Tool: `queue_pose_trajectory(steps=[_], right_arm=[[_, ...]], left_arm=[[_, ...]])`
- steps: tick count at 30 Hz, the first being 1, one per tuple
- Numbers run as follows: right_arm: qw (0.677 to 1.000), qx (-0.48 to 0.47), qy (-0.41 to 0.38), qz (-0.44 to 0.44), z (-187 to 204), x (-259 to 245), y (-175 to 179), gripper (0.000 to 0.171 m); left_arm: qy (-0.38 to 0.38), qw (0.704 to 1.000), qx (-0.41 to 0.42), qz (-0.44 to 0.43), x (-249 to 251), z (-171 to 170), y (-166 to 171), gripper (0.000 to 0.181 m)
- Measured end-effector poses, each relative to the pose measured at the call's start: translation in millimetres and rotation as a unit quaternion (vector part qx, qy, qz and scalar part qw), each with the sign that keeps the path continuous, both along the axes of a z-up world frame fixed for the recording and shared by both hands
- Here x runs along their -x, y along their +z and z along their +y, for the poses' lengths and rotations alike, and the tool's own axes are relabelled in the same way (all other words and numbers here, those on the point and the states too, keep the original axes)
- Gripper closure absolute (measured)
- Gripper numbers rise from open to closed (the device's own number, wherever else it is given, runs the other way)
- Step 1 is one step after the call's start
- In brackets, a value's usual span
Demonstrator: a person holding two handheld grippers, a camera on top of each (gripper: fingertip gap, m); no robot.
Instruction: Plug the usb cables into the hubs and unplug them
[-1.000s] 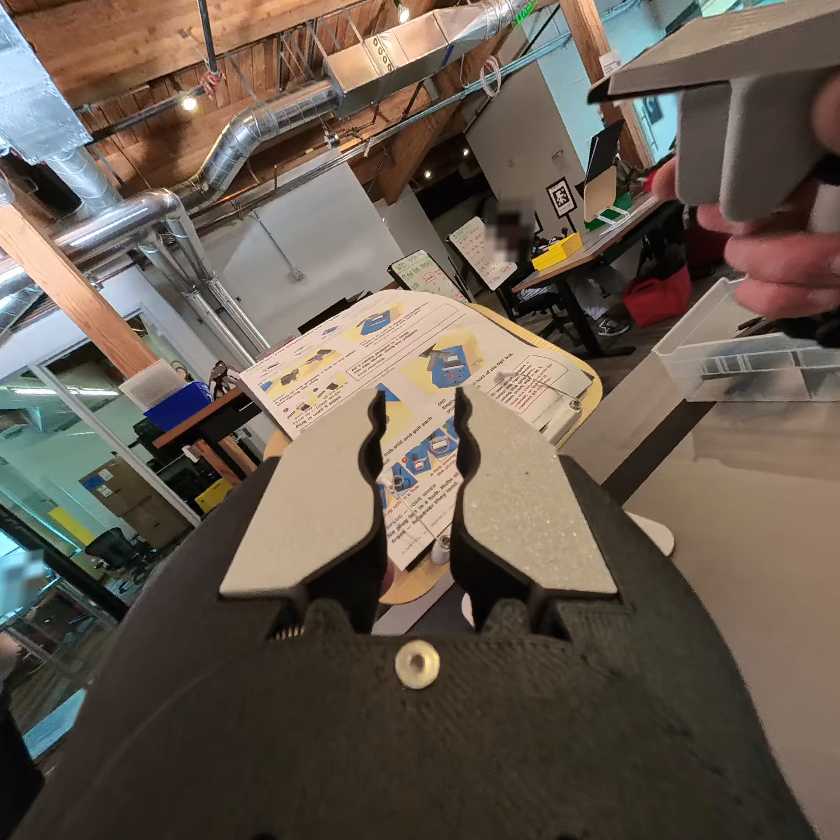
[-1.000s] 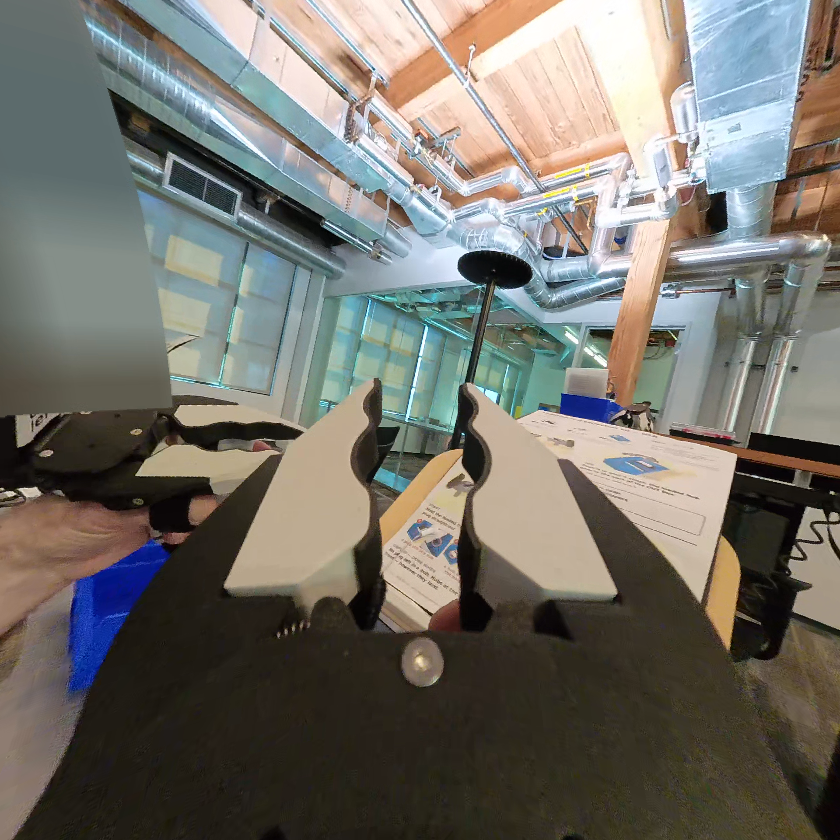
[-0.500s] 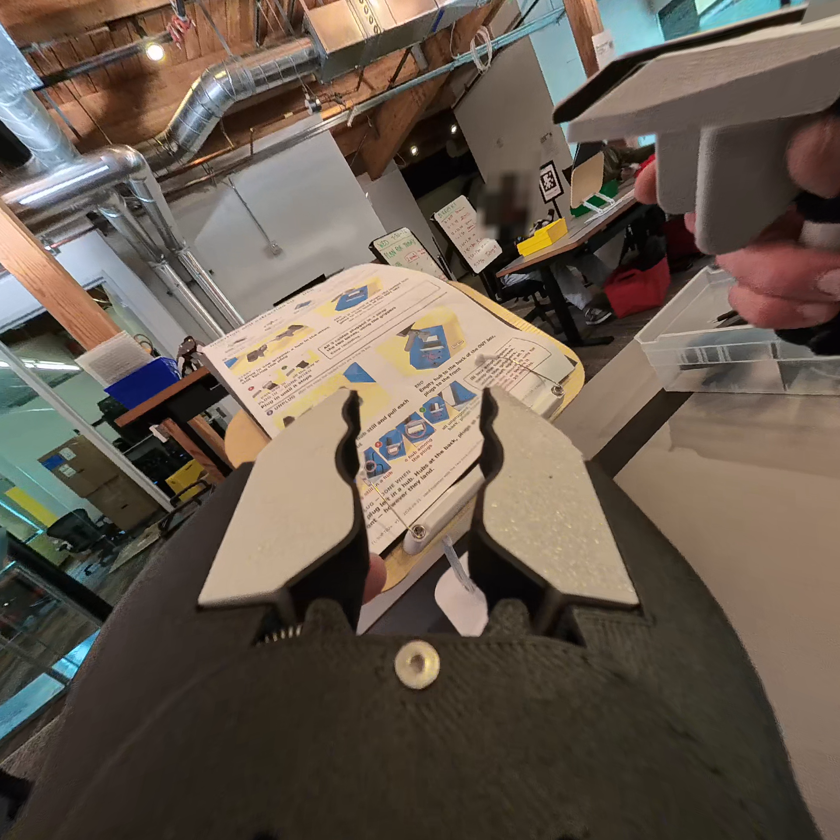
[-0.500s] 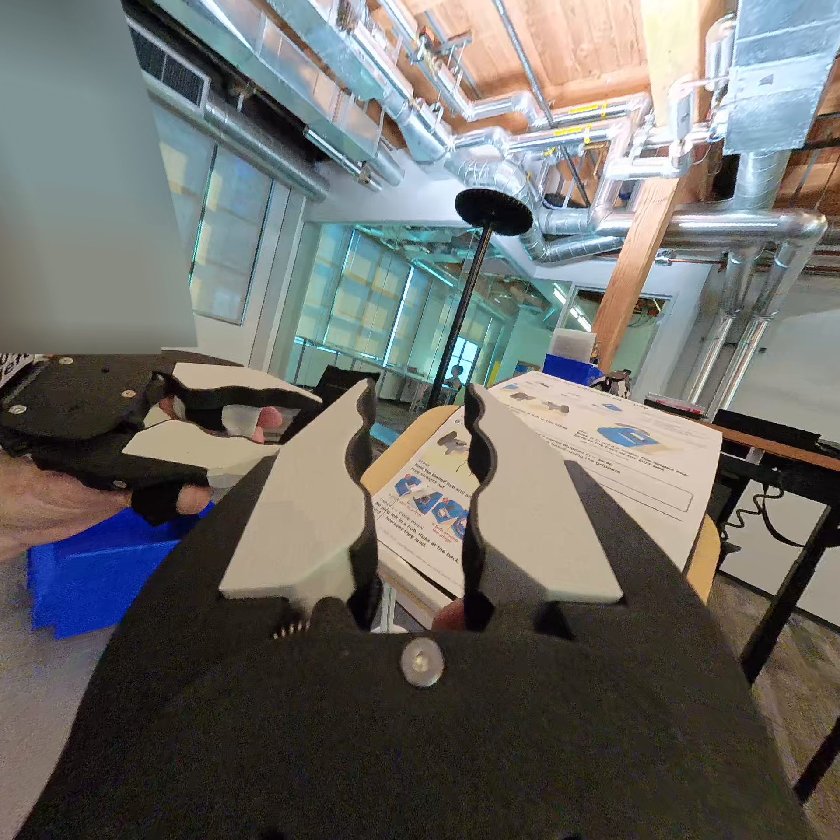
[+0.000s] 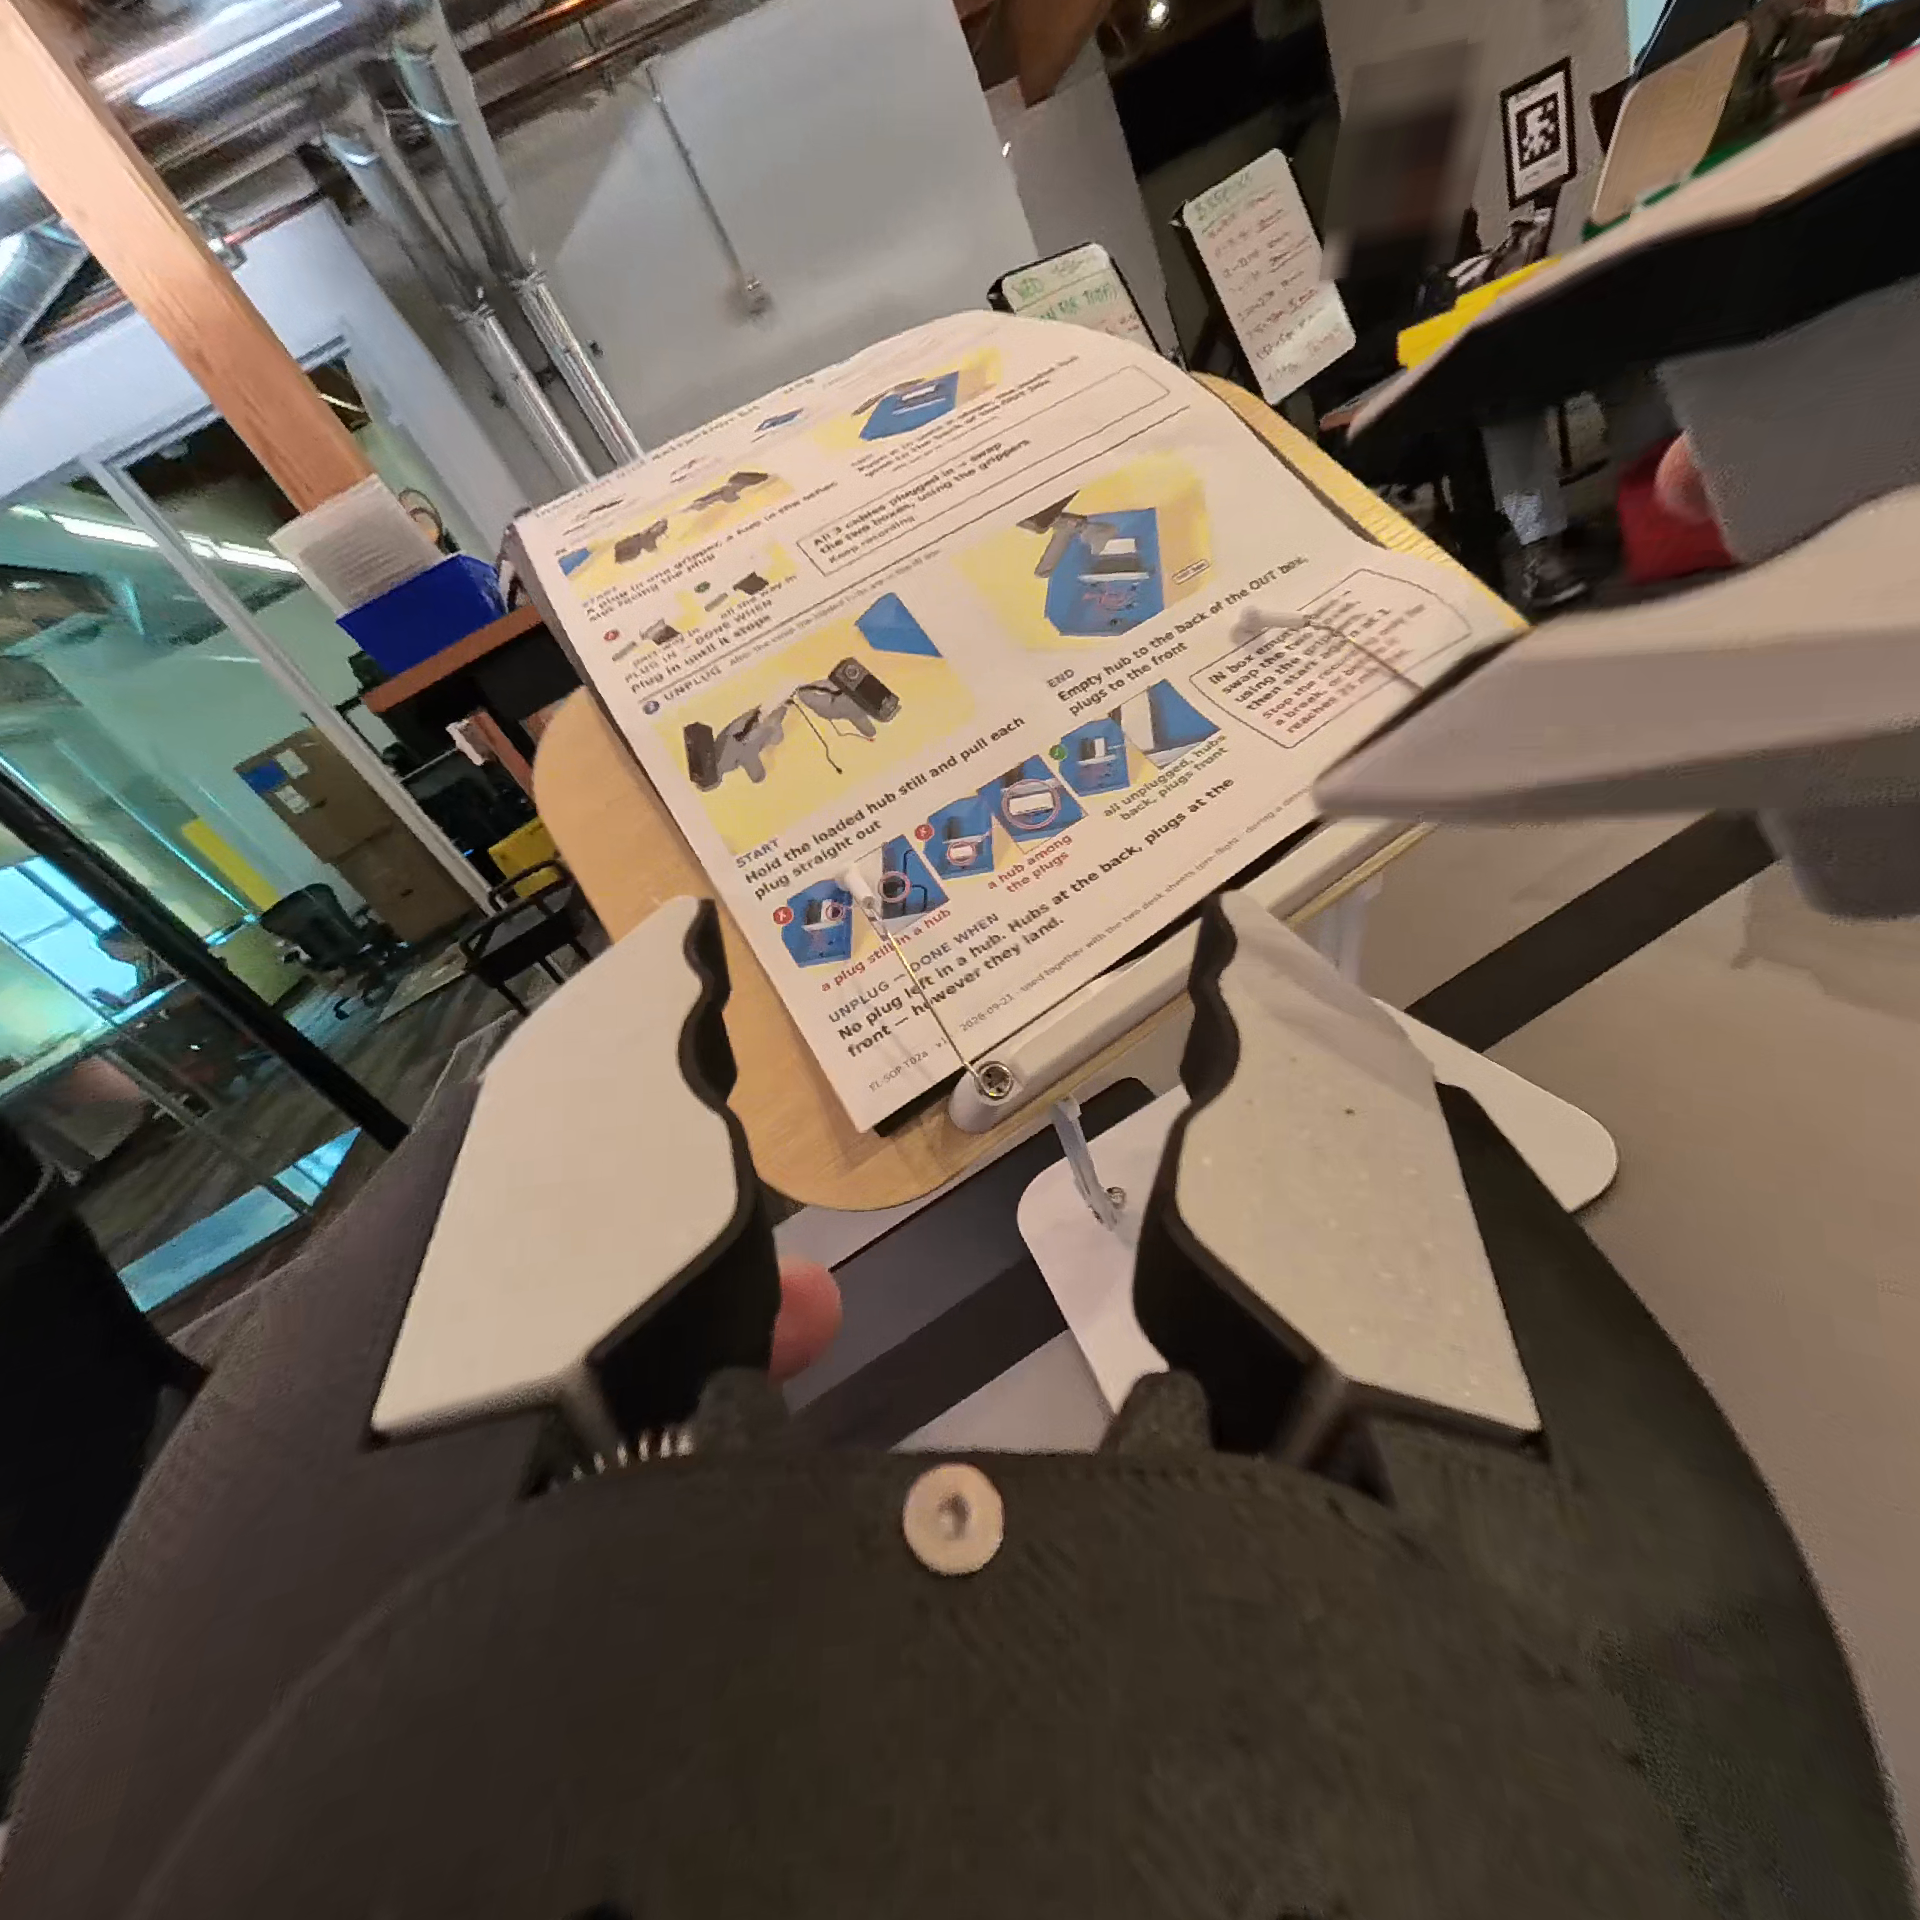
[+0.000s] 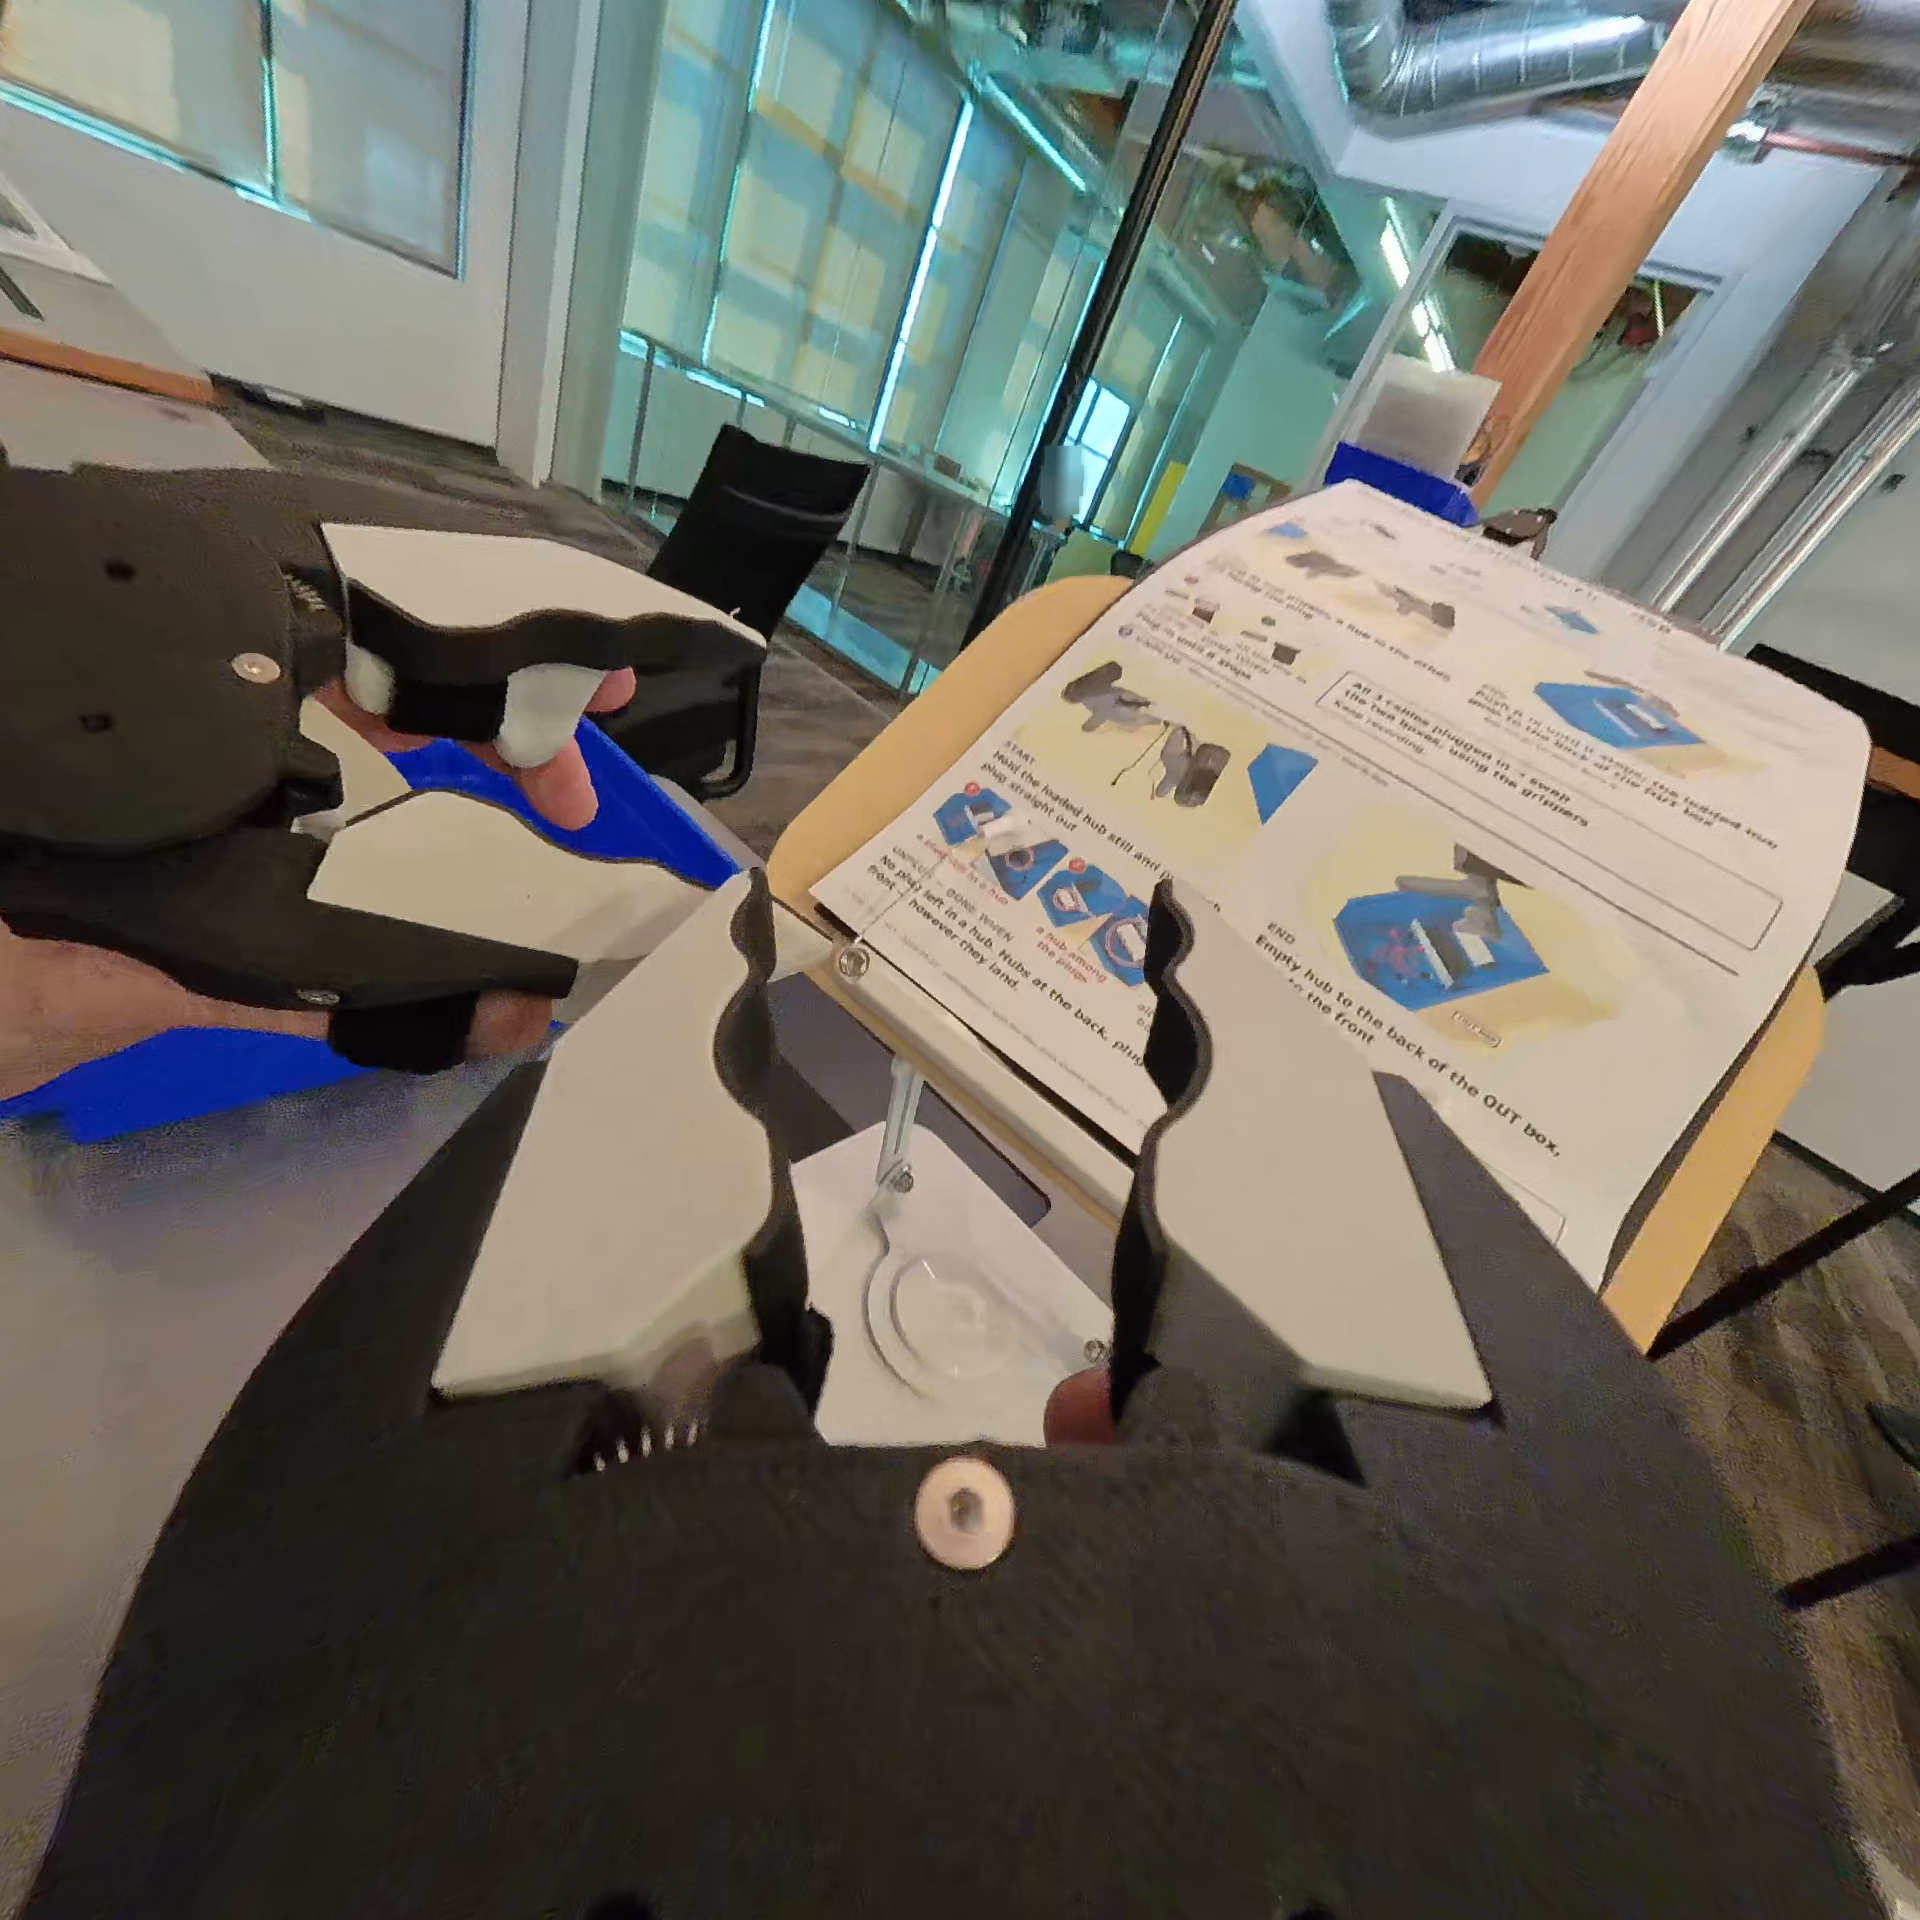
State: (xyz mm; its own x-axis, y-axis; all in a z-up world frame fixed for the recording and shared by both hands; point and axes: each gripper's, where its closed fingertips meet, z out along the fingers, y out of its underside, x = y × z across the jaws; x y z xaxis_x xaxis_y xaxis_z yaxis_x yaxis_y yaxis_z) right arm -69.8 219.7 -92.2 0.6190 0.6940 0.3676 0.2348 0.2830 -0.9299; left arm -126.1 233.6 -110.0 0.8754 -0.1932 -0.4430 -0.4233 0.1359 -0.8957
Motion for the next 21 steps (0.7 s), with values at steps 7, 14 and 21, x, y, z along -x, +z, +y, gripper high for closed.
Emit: queue_pose_trajectory(steps=[7, 14, 21], right_arm=[[0.998, 0.051, -0.021, -0.021, 23.6, 3.0, -33.4, 0.097], [0.995, 0.093, -0.041, -0.023, 41.2, -6.3, -54.0, 0.091], [0.987, 0.138, -0.063, -0.044, 56.5, -10.9, -82.3, 0.086]], left_arm=[[0.012, 0.998, 0.050, -0.035, -1.4, 15.2, -27.1, 0.086], [0.022, 0.993, 0.092, -0.067, 2.3, 25.0, -46.8, 0.078], [0.035, 0.989, 0.123, -0.073, 8.3, 33.8, -67.0, 0.076]])
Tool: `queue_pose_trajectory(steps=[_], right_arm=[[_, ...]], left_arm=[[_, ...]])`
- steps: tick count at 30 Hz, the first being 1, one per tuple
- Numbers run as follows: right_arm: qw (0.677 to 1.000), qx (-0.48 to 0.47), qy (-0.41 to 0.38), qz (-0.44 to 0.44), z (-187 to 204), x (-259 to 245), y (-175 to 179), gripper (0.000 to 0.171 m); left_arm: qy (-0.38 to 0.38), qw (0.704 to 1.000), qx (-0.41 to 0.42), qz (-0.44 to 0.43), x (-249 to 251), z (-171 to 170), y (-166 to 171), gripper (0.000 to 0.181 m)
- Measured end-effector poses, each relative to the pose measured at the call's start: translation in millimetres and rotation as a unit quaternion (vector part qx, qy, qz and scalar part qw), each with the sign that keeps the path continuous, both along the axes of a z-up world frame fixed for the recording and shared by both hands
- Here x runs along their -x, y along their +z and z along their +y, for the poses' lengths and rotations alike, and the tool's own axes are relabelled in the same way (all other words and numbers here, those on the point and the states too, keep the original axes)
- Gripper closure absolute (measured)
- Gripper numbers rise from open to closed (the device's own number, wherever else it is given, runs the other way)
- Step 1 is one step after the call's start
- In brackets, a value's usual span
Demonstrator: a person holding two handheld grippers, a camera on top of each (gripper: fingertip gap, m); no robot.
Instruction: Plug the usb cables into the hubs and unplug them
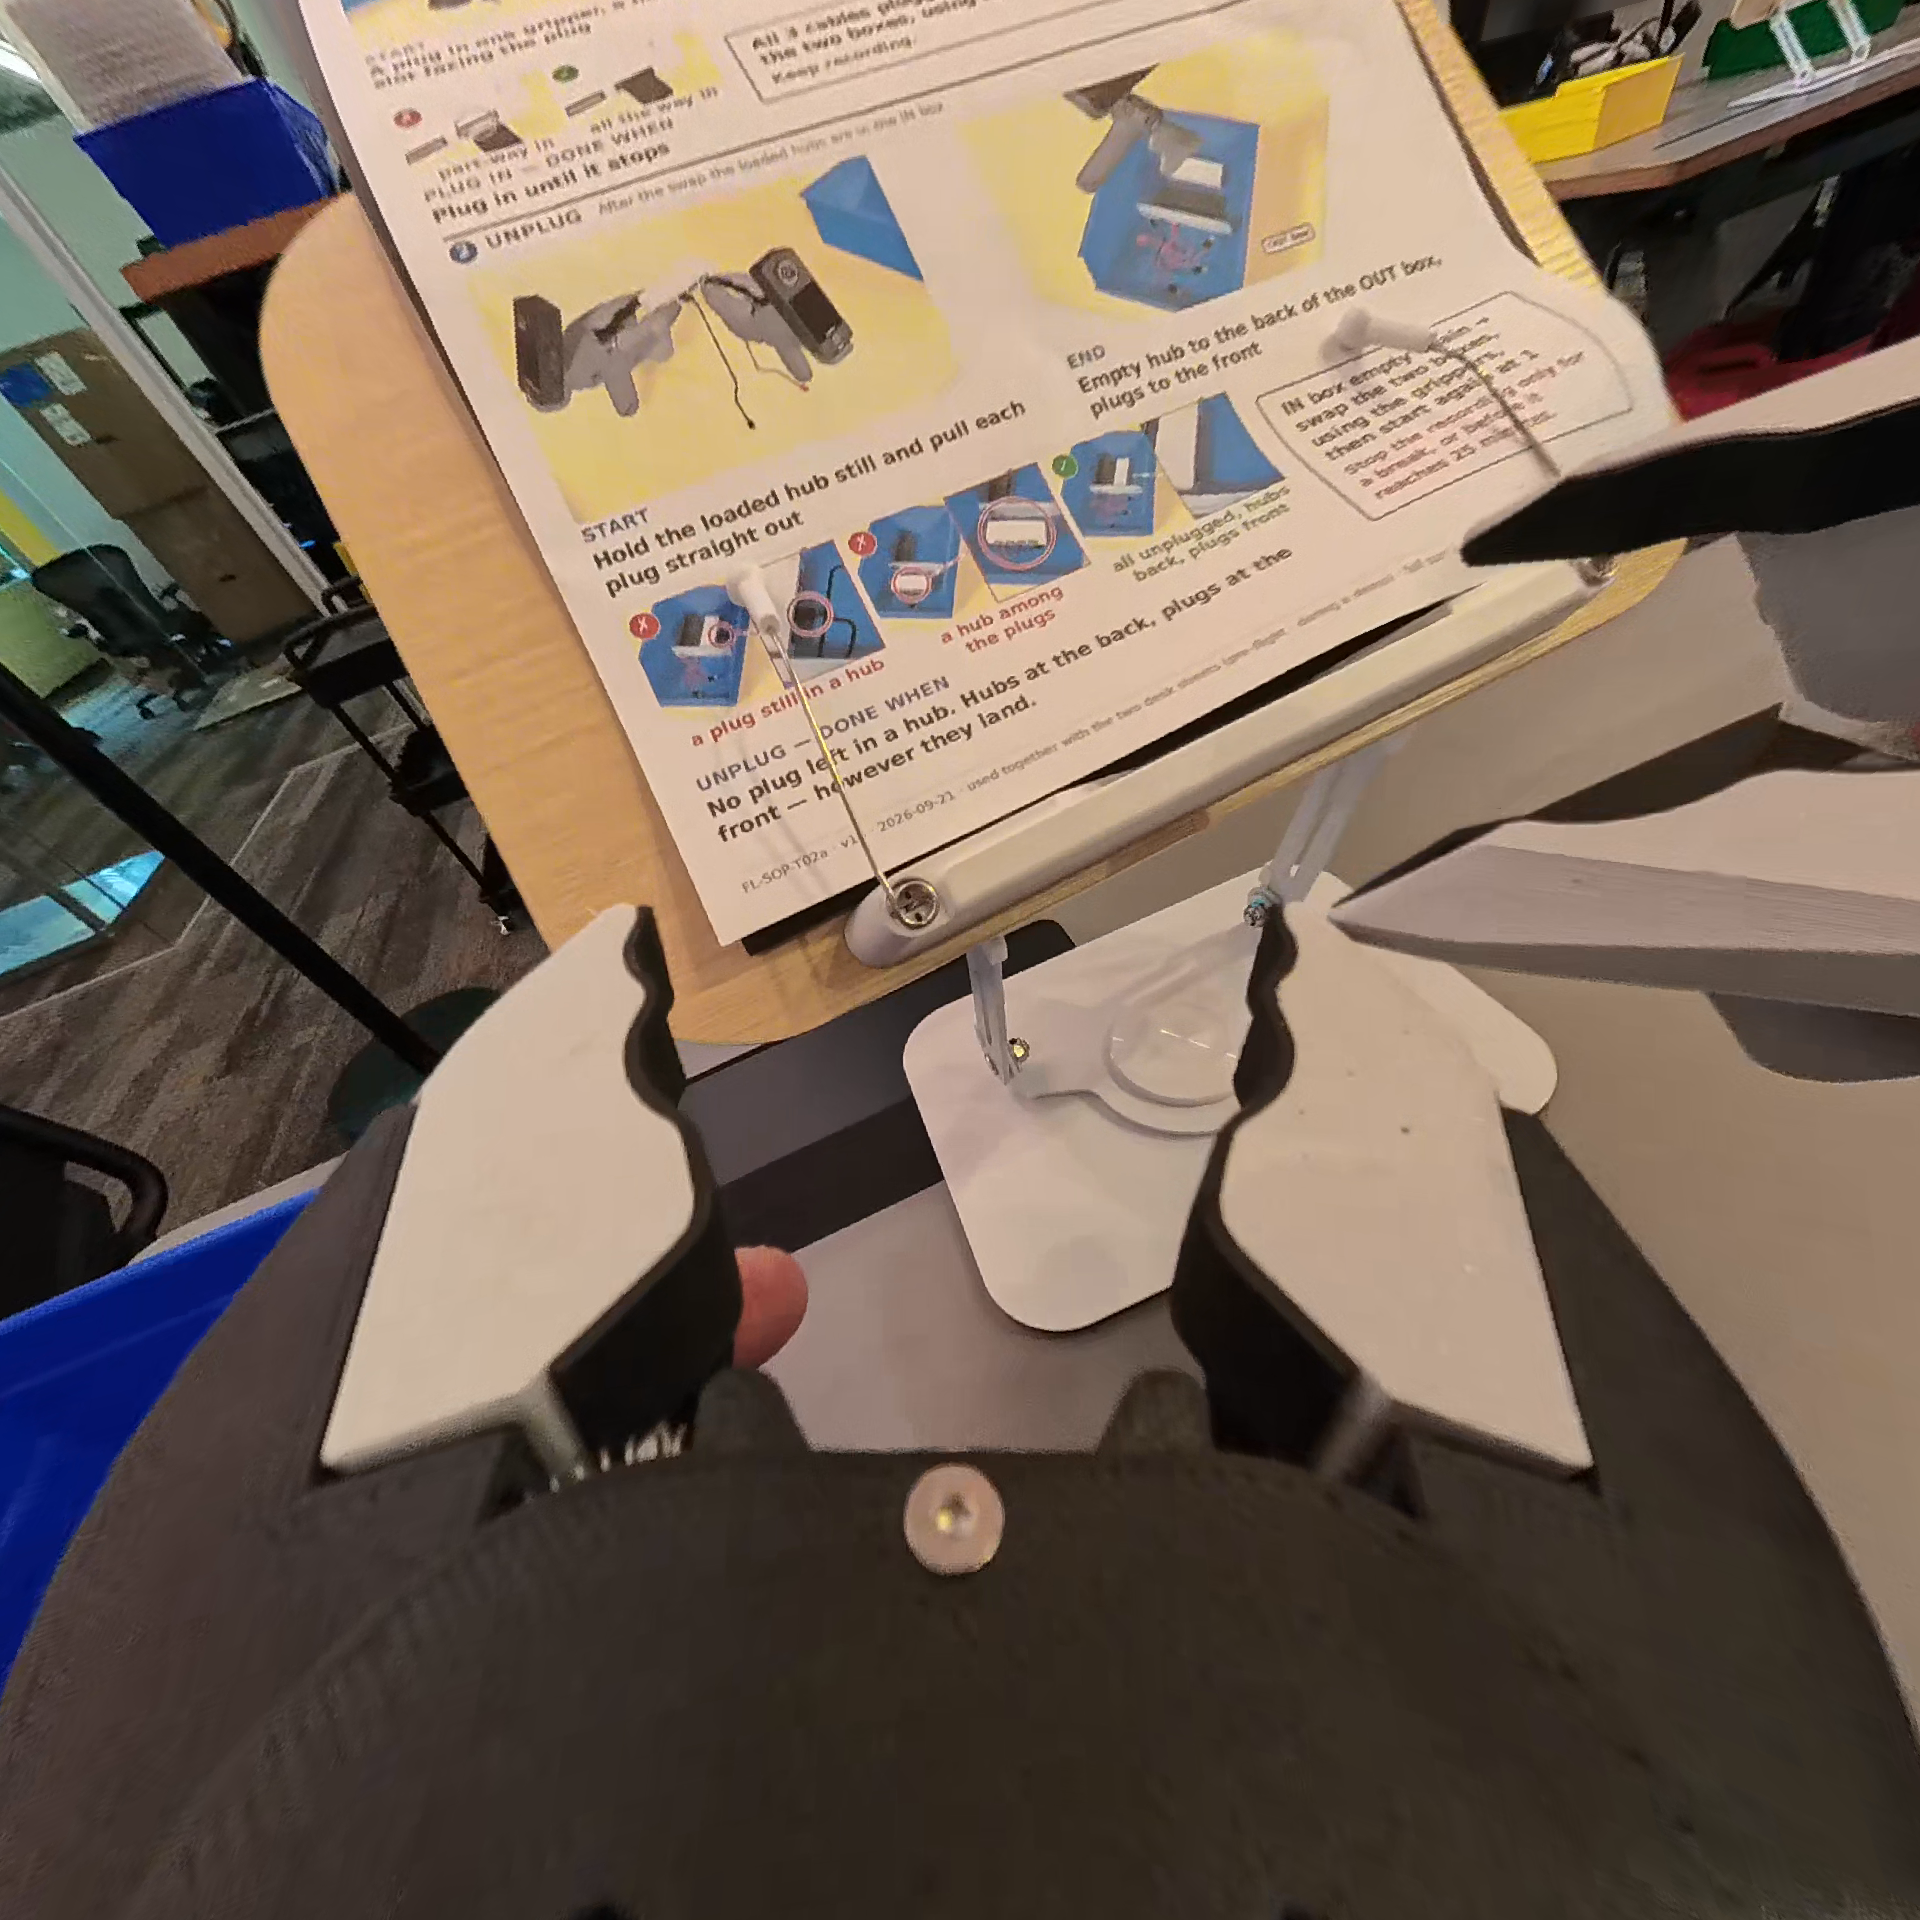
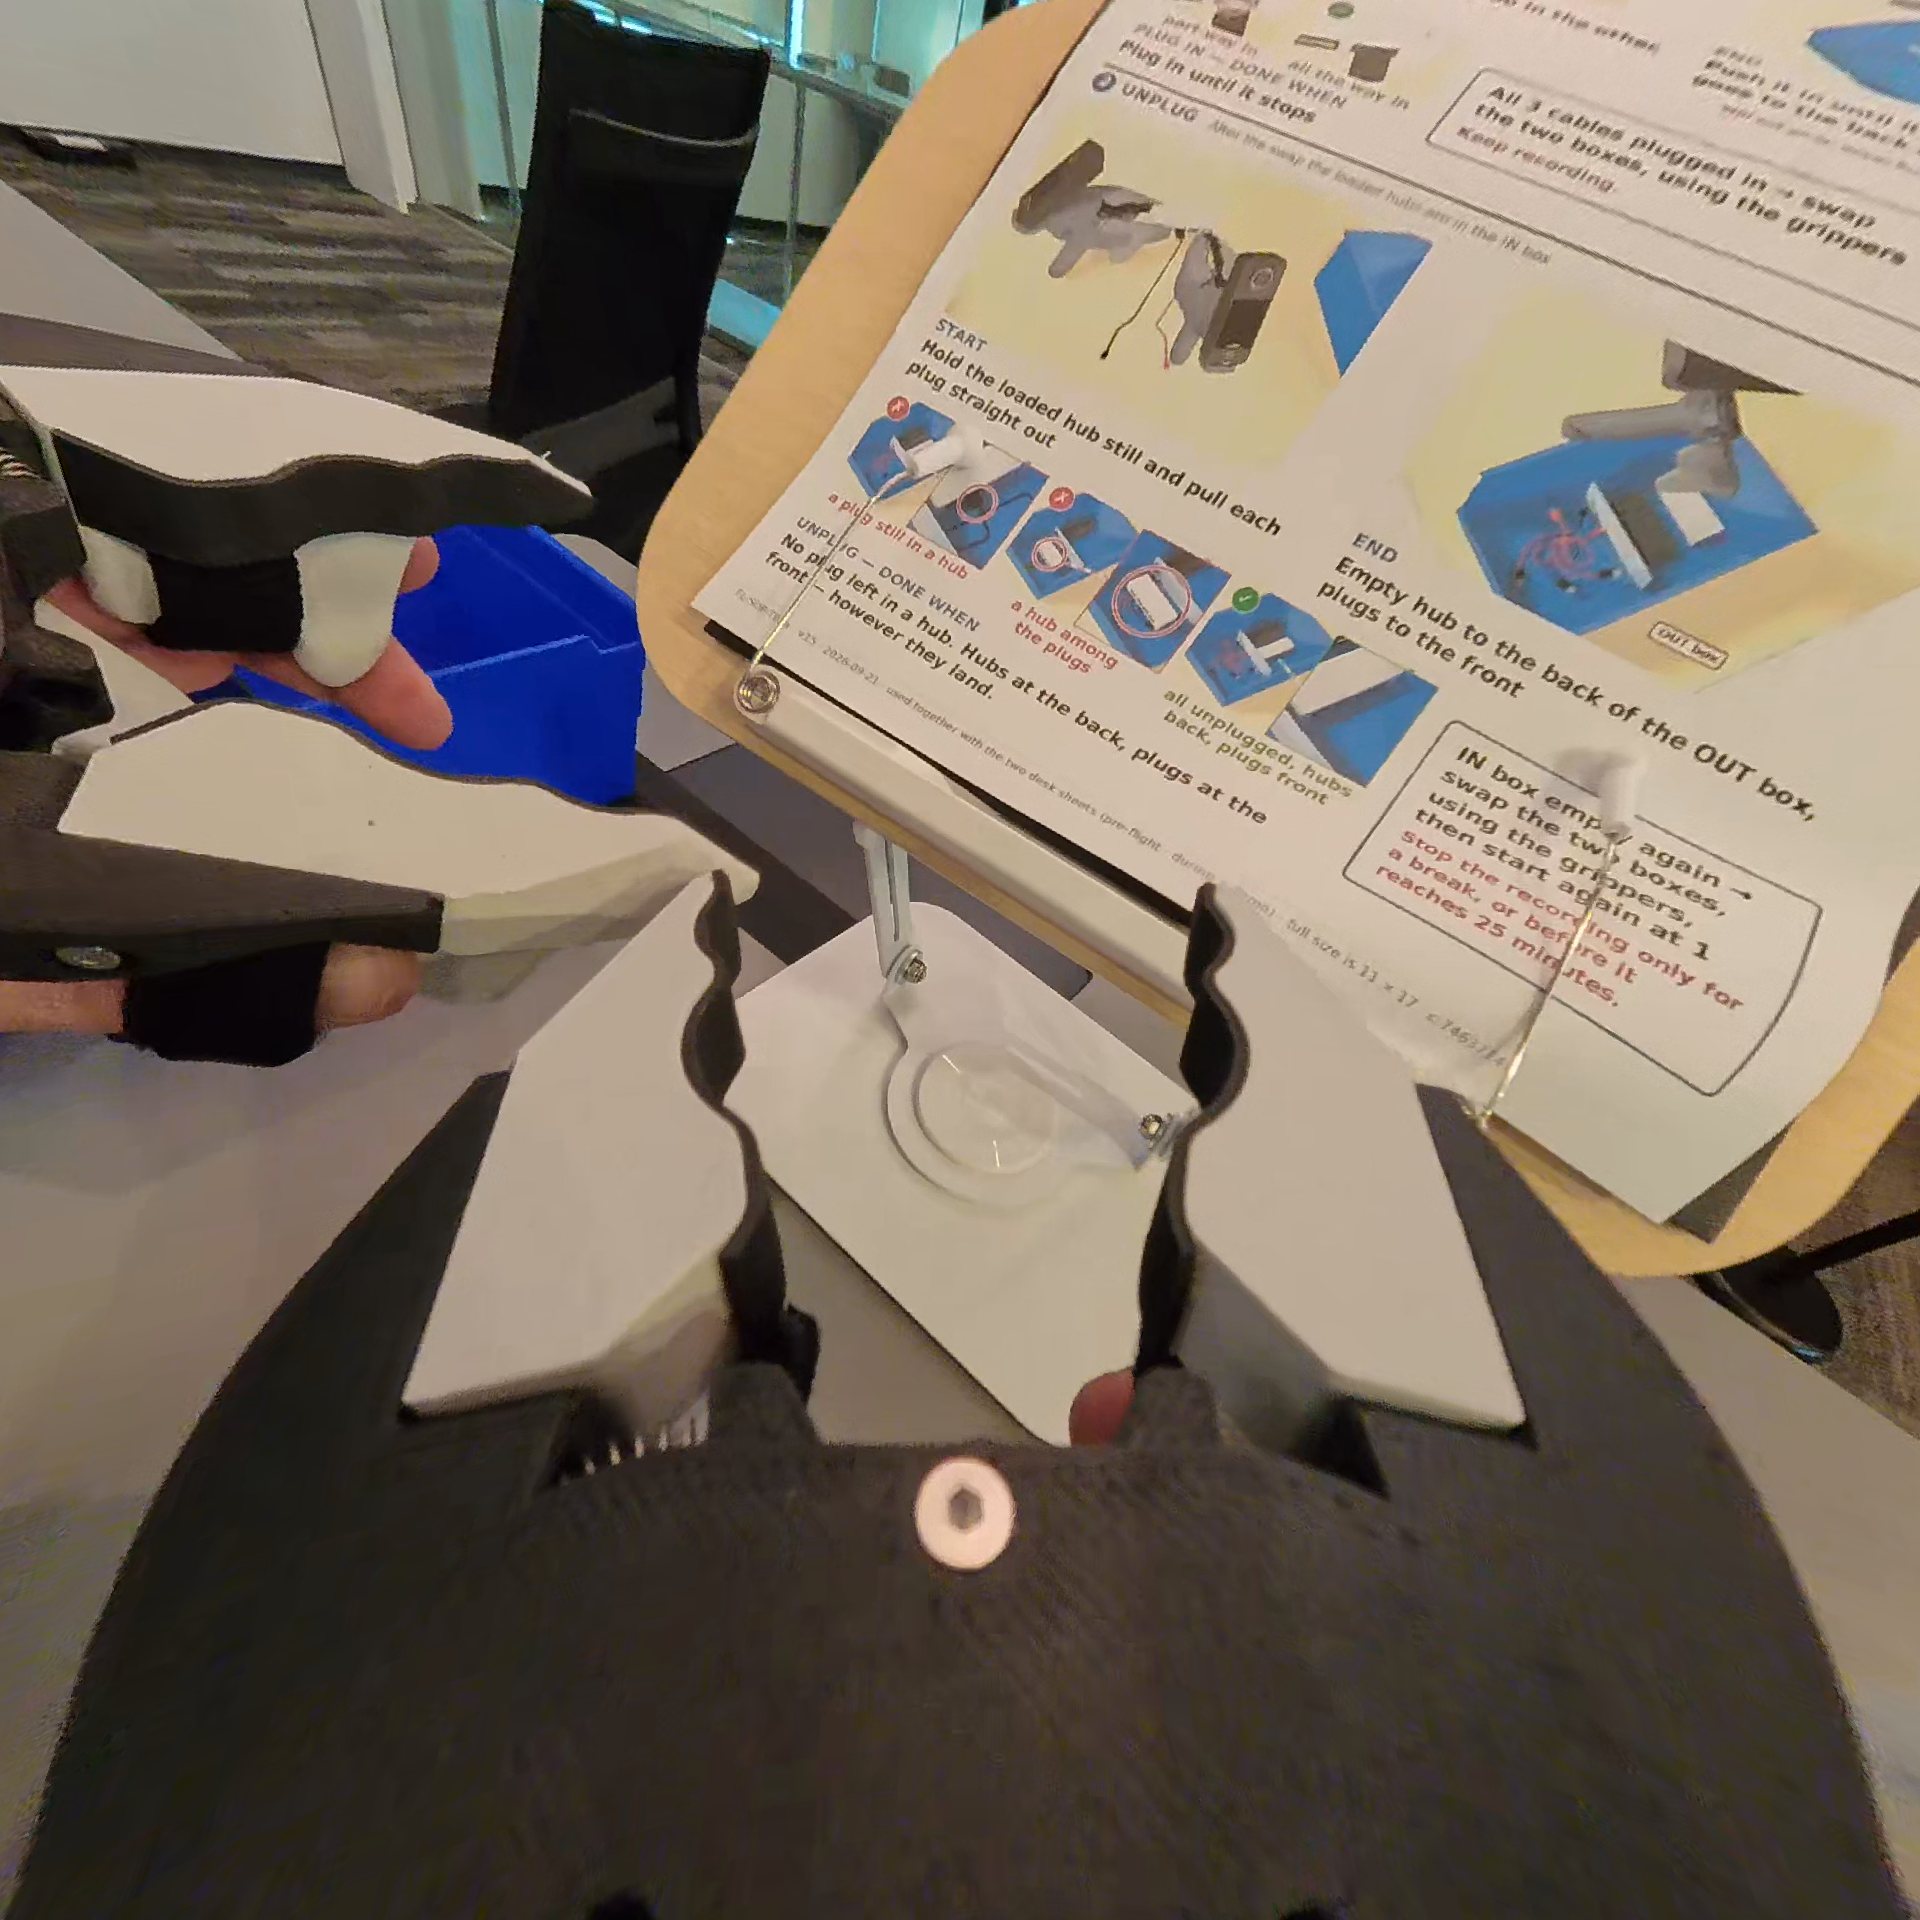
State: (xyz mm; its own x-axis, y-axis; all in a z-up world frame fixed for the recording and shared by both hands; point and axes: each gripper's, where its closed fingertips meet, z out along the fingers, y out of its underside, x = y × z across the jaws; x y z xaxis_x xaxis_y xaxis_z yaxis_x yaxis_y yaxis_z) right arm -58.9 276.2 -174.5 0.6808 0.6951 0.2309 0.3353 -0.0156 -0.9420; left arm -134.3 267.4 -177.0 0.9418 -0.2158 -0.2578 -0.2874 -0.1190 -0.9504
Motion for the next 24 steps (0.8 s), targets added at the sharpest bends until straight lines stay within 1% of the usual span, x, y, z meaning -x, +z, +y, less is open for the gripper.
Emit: queue_pose_trajectory(steps=[5, 14, 17, 20, 21, 24], right_arm=[[1.000, 0.006, -0.003, -0.012, 1.8, 0.3, -6.1, 0.084], [1.000, -0.005, -0.001, -0.011, 0.0, -0.4, 0.6, 0.085], [1.000, -0.014, -0.004, -0.006, -2.3, -5.9, 15.3, 0.082], [0.999, -0.040, -0.008, 0.009, -13.4, -13.3, 46.0, 0.085], [0.999, -0.052, -0.012, 0.004, -17.0, -17.1, 55.4, 0.086], [0.995, -0.080, -0.032, -0.051, -29.0, -36.8, 76.0, 0.085]], left_arm=[[0.004, 1.000, 0.006, 0.003, 2.2, 2.2, -4.3, 0.075], [0.004, 1.000, -0.003, 0.007, 1.9, -0.5, 2.4, 0.075], [-0.003, 1.000, -0.018, -0.004, 0.3, -6.6, 17.2, 0.073], [-0.002, 0.999, -0.044, -0.002, 2.8, -14.9, 37.9, 0.072], [0.000, 0.999, -0.054, -0.003, 5.3, -17.7, 45.3, 0.072], [-0.003, 0.997, -0.074, -0.026, 11.5, -27.0, 65.7, 0.074]])
